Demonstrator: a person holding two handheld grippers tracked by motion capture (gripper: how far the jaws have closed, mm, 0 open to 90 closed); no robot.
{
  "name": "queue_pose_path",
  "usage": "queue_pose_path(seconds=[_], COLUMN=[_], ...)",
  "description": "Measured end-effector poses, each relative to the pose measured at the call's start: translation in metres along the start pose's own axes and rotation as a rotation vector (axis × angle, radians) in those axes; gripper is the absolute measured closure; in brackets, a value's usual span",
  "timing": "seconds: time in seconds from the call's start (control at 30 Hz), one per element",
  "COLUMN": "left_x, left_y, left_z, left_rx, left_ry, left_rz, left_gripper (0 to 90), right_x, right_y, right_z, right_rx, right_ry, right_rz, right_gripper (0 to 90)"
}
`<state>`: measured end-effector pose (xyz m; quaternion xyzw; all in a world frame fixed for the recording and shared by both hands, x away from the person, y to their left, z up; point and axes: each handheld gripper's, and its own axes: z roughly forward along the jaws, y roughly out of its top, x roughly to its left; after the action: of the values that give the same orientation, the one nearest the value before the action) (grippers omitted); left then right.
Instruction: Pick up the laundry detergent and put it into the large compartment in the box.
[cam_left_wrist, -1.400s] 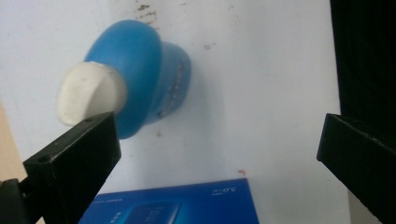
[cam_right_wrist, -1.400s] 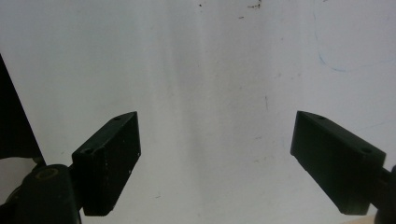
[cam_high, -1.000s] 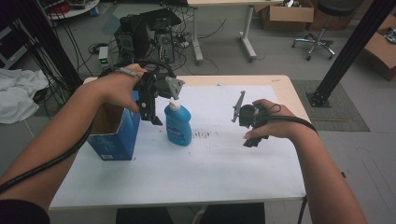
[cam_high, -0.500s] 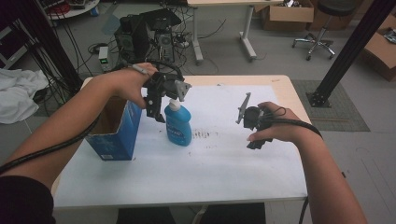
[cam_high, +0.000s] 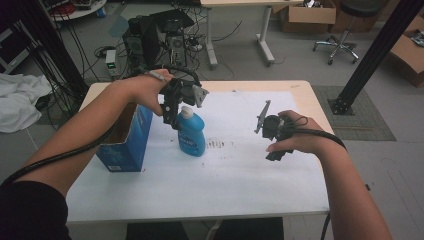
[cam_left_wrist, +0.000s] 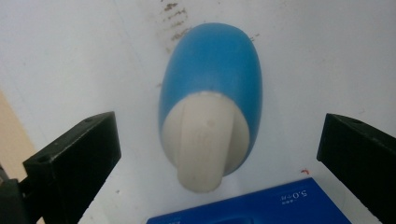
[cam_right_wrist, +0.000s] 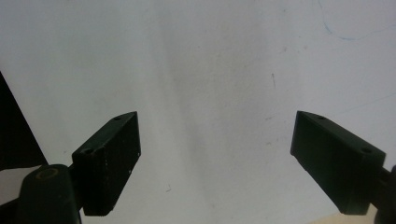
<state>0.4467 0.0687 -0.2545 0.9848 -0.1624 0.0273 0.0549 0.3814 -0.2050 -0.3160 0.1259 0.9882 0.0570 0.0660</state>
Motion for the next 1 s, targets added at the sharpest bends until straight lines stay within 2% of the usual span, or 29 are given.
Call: queue_pose_path(seconds=[0.43,0.77,1.0], left_x=[0.002,0.000,0.000], left_y=[0.002,0.003,0.005], left_z=[0.021,0.036,0.039], left_rx=[-0.017,0.023,0.019], left_ry=[-0.012,-0.014,0.003], left_rz=[0.038,0.052,0.075], left_gripper=[0.1,0.4,2.3], right_x=[0.001,0.001,0.002], right_y=[0.002,0.006,0.007], right_z=[0.002,0.005,0.007], right_rx=[0.005,0.009,0.012], right_ry=[0.000,0.000,-0.001], right_rz=[-0.009,-0.013,-0.016], right_gripper=[16.1,16.1,16.1])
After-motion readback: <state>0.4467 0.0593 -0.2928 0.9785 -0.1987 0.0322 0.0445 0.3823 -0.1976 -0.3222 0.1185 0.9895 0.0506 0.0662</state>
